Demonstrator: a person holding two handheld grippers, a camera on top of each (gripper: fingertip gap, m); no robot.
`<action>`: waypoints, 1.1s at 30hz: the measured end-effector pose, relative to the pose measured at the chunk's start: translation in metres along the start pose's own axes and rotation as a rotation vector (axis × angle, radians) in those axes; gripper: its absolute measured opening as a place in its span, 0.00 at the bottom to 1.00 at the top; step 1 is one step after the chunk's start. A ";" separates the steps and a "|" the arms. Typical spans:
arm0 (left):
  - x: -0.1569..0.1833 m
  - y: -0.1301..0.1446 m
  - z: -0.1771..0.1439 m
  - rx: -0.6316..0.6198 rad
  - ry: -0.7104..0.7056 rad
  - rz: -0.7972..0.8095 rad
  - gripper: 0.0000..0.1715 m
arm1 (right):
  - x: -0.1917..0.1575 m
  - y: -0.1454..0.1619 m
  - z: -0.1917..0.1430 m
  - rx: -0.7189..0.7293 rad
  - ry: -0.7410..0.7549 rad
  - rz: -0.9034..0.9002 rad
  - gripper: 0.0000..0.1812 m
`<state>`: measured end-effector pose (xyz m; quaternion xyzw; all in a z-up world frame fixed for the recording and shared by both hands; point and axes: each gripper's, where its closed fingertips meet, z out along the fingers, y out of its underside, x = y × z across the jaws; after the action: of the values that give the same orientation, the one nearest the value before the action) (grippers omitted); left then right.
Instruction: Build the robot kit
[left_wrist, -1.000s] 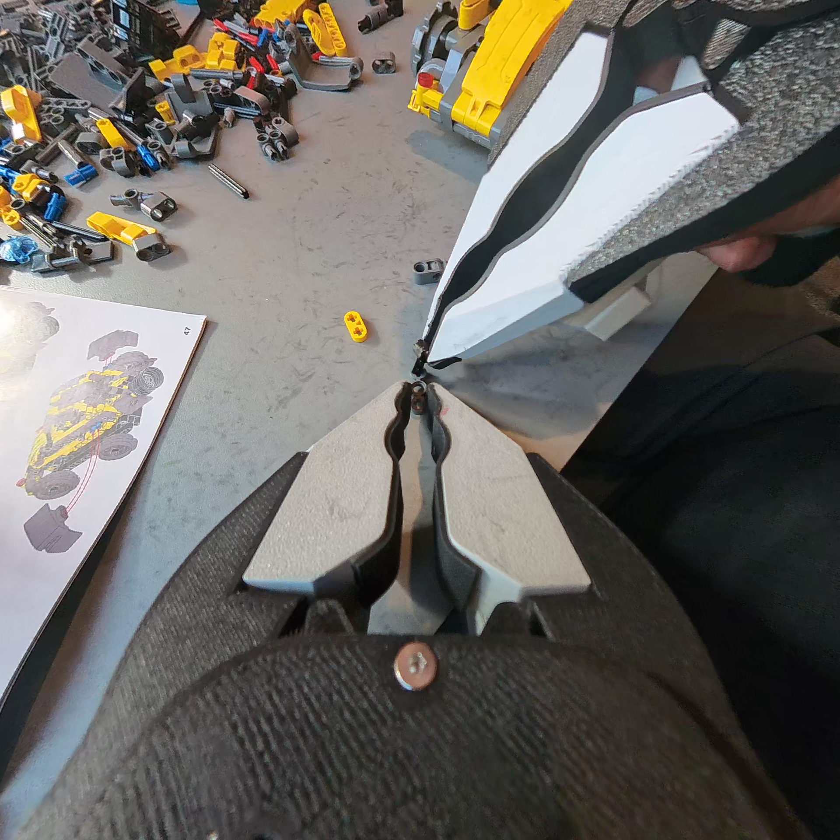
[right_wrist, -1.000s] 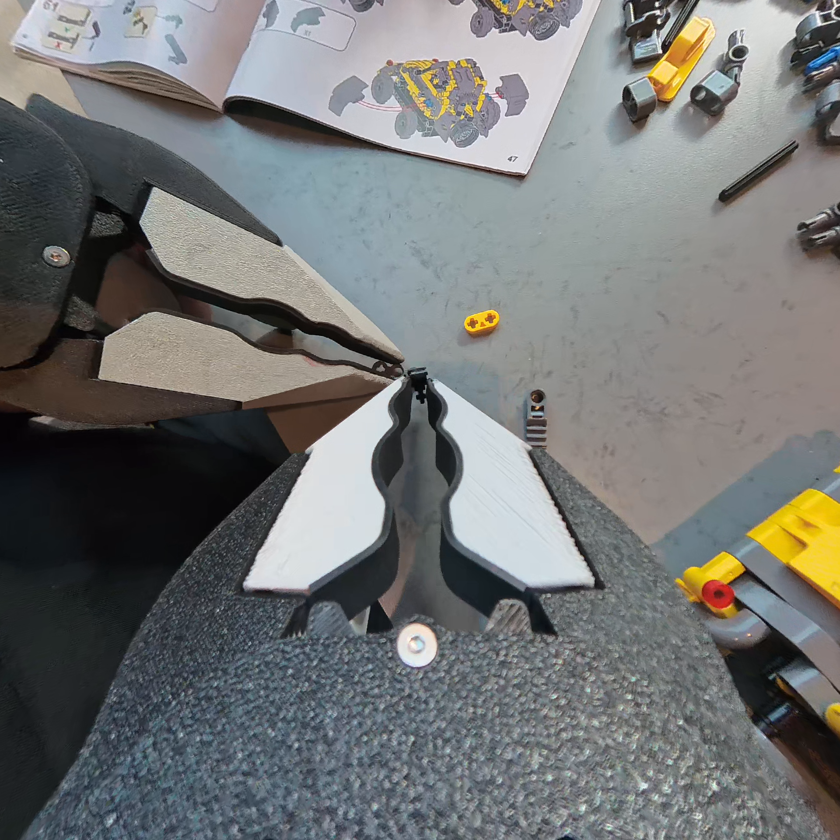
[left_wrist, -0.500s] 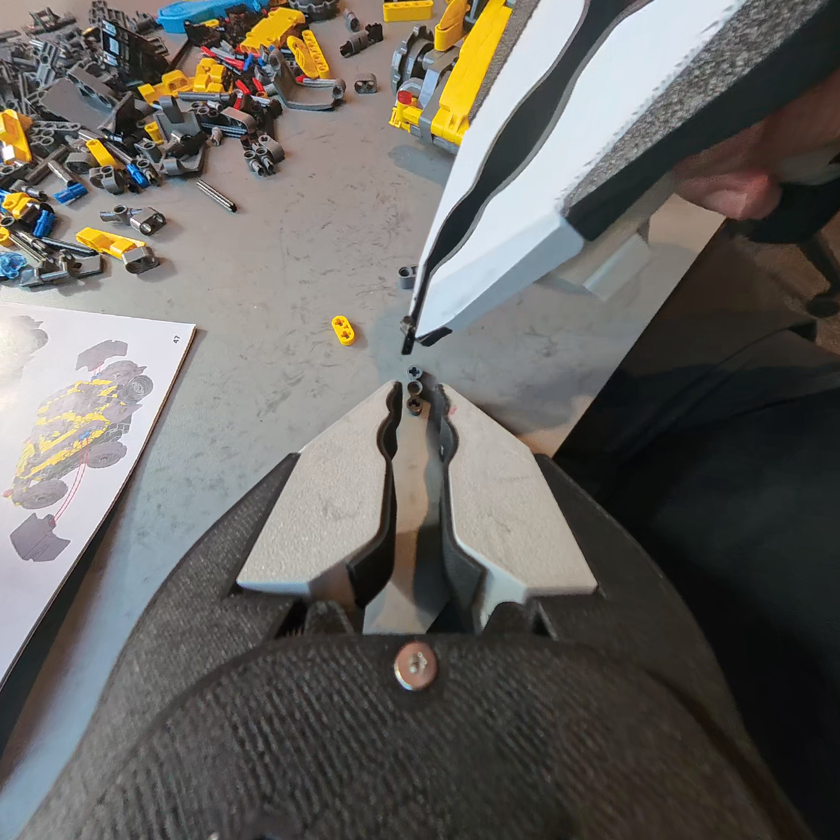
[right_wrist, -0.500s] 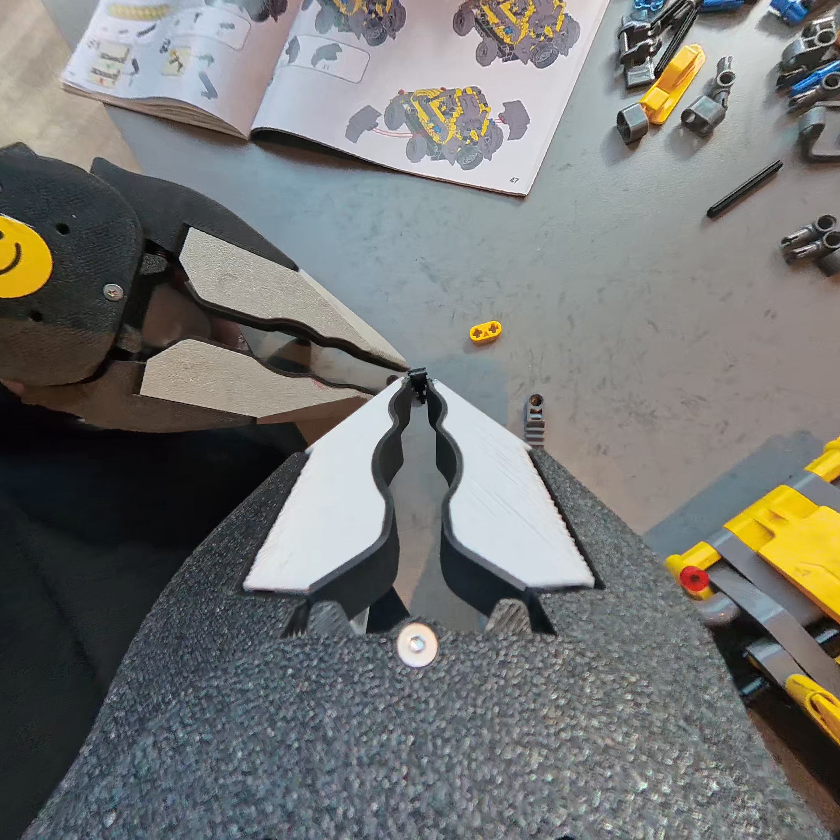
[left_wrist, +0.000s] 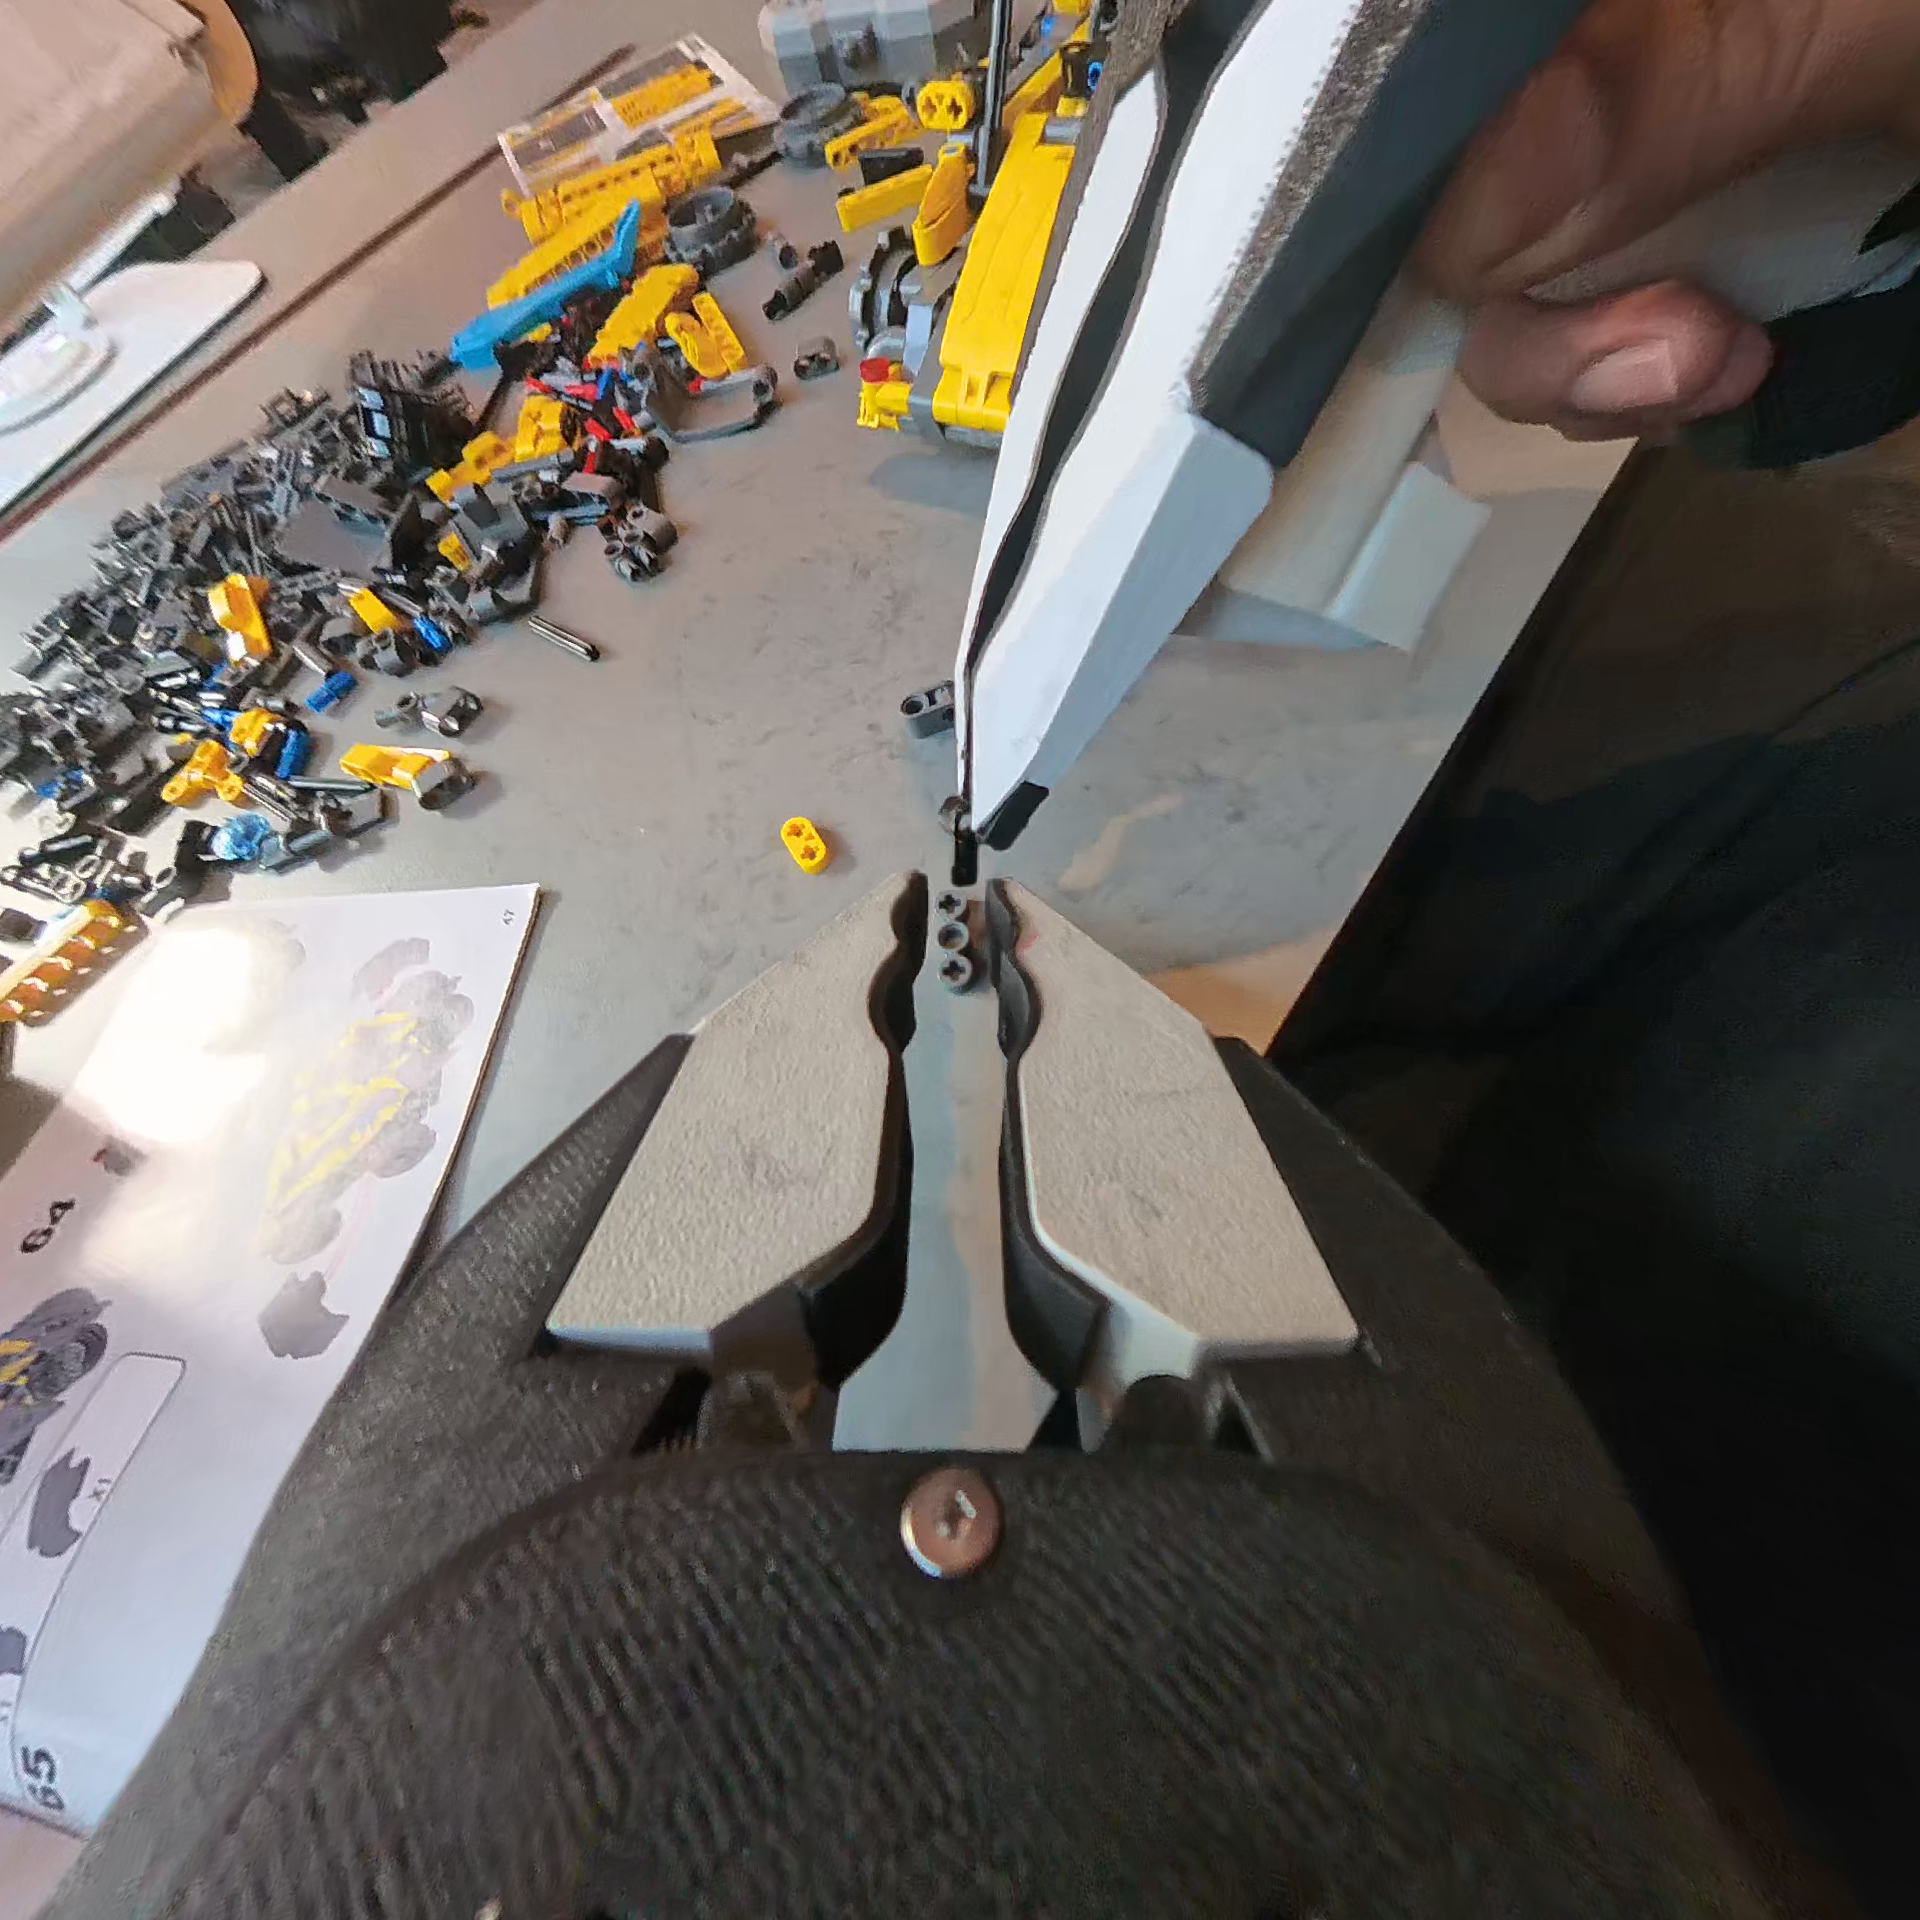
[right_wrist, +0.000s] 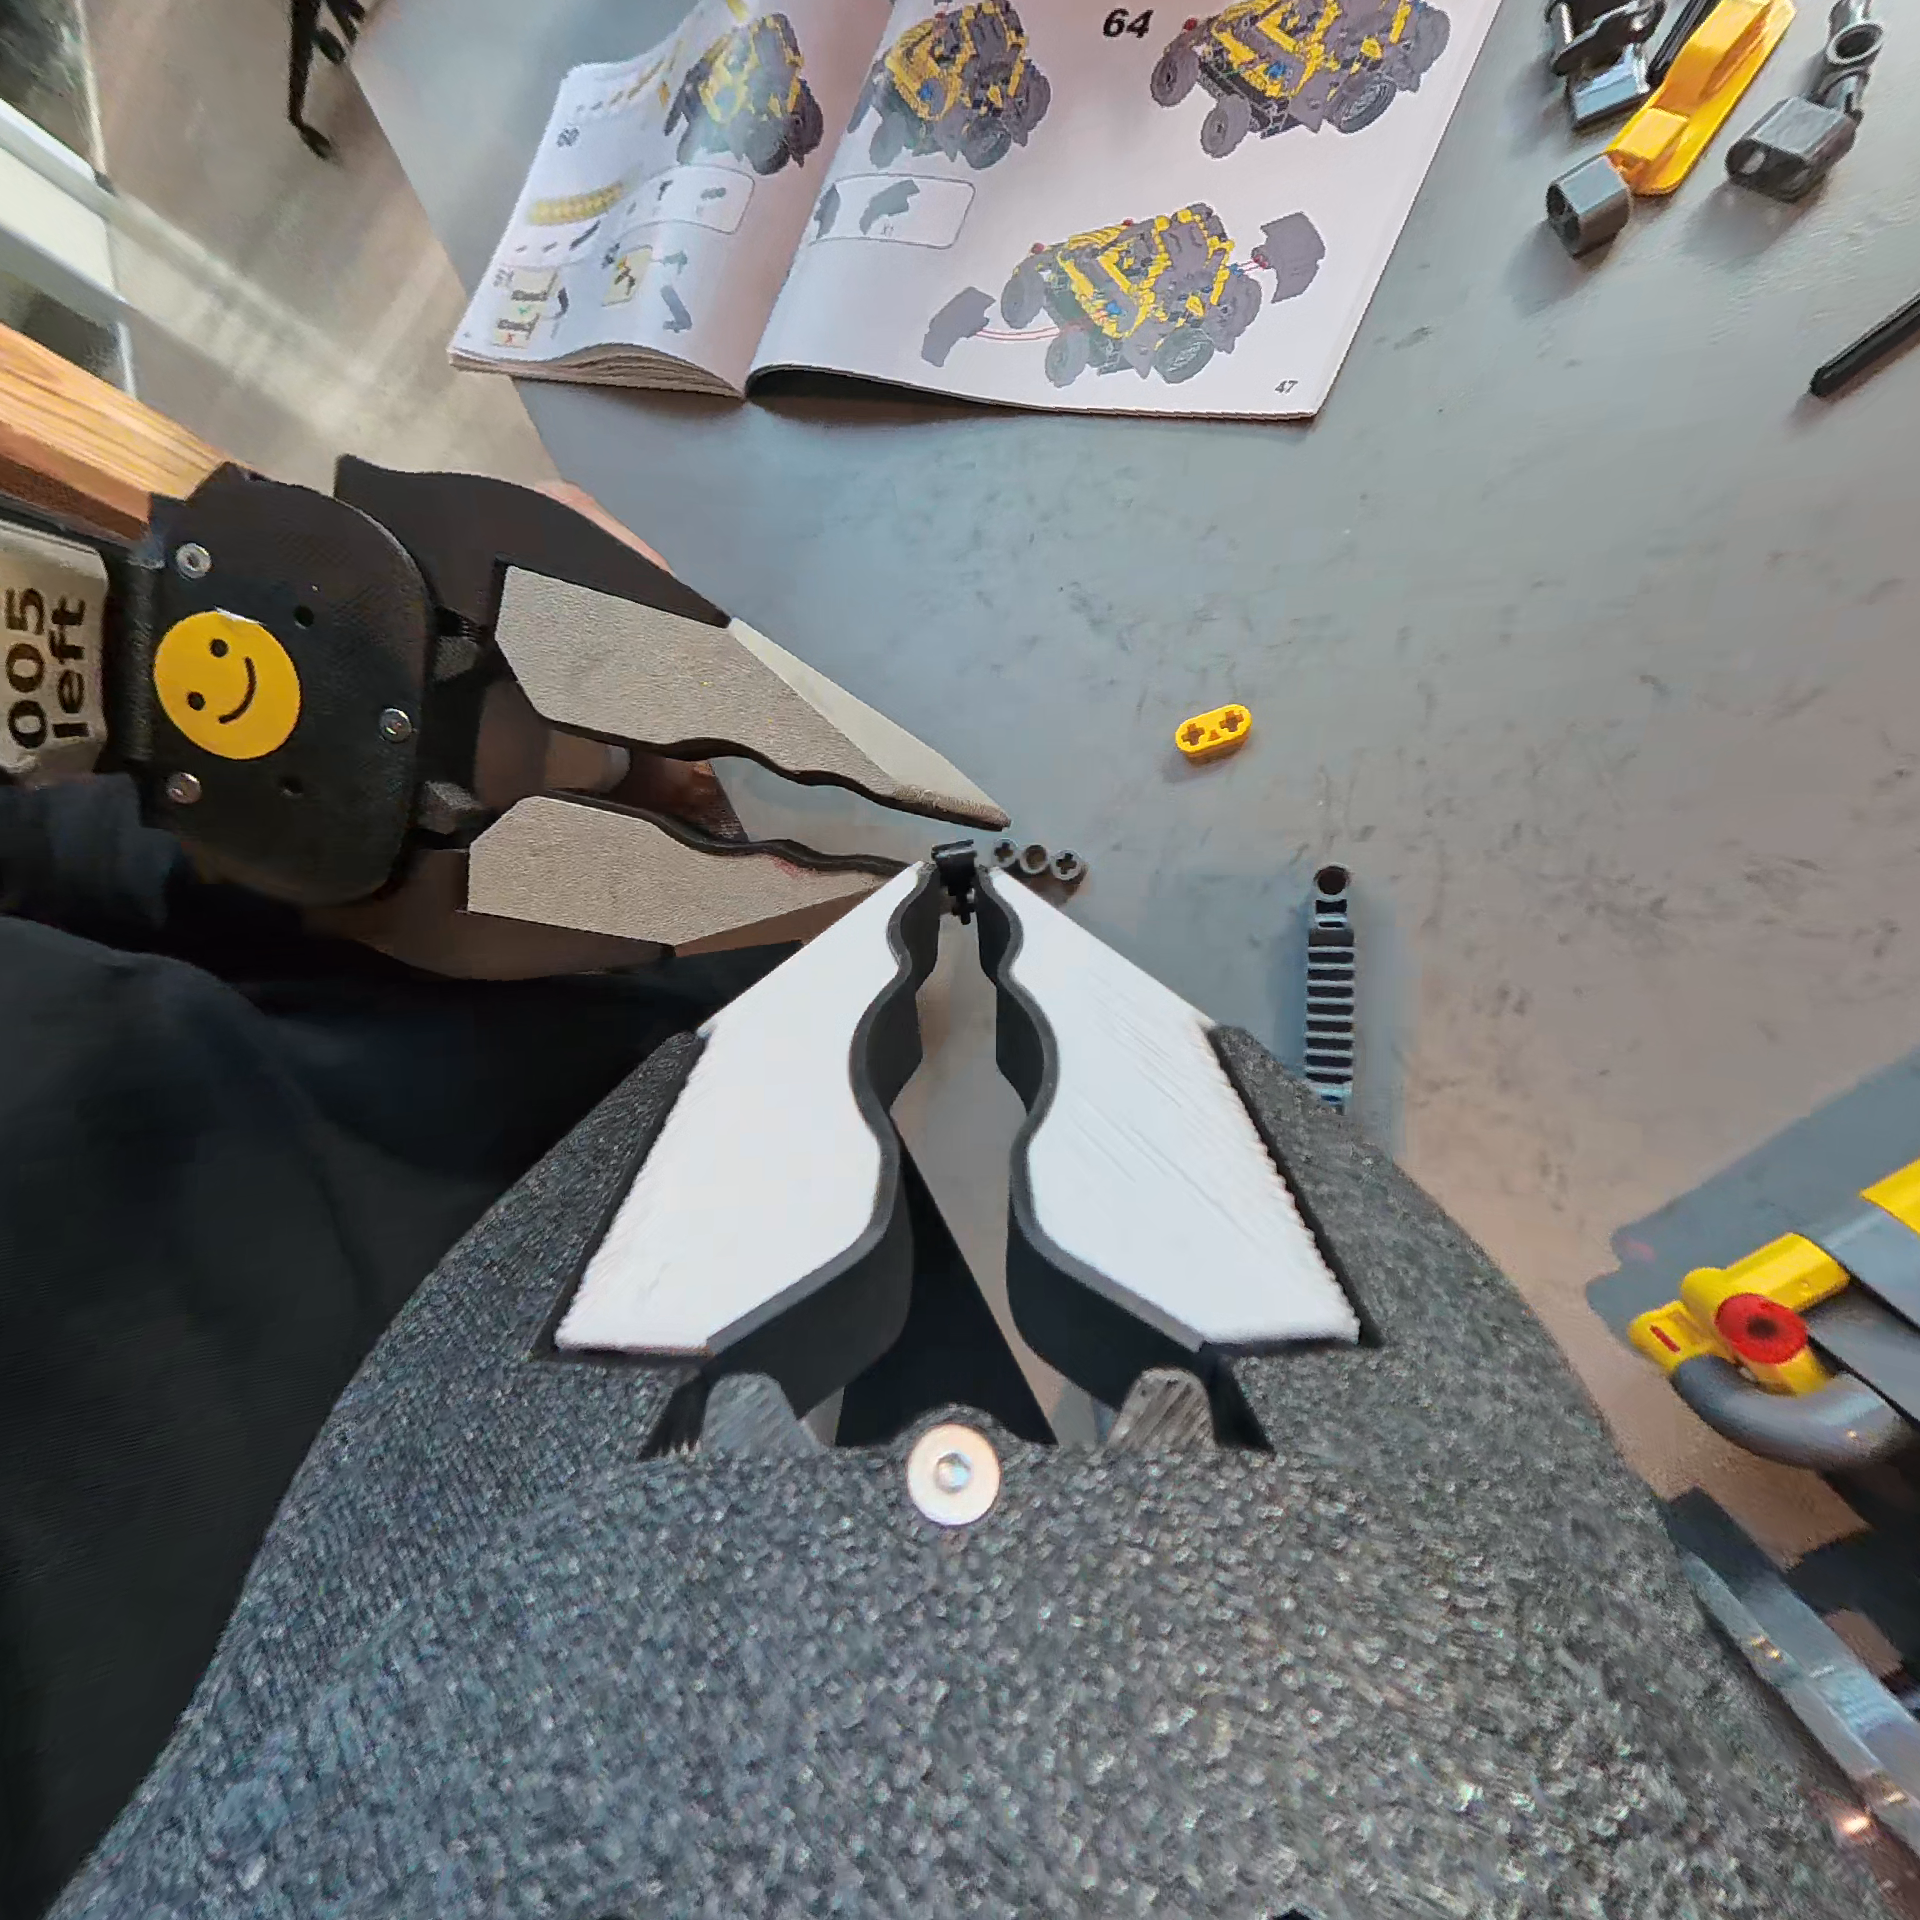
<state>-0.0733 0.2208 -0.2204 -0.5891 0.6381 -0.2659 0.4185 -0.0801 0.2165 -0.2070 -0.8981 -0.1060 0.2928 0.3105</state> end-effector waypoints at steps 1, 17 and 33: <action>0.000 -0.001 -0.001 0.010 0.001 0.008 0.04 | 0.000 0.000 0.000 0.004 -0.008 0.006 0.04; 0.004 -0.014 -0.007 0.091 -0.031 0.108 0.01 | -0.011 -0.002 -0.010 0.071 -0.158 0.103 0.04; 0.010 -0.022 -0.013 0.172 0.082 0.013 0.01 | -0.018 -0.007 -0.015 0.114 -0.138 -0.033 0.04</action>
<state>-0.0727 0.2057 -0.1976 -0.5356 0.6331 -0.3409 0.4428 -0.0856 0.2078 -0.1846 -0.8549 -0.1252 0.3544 0.3577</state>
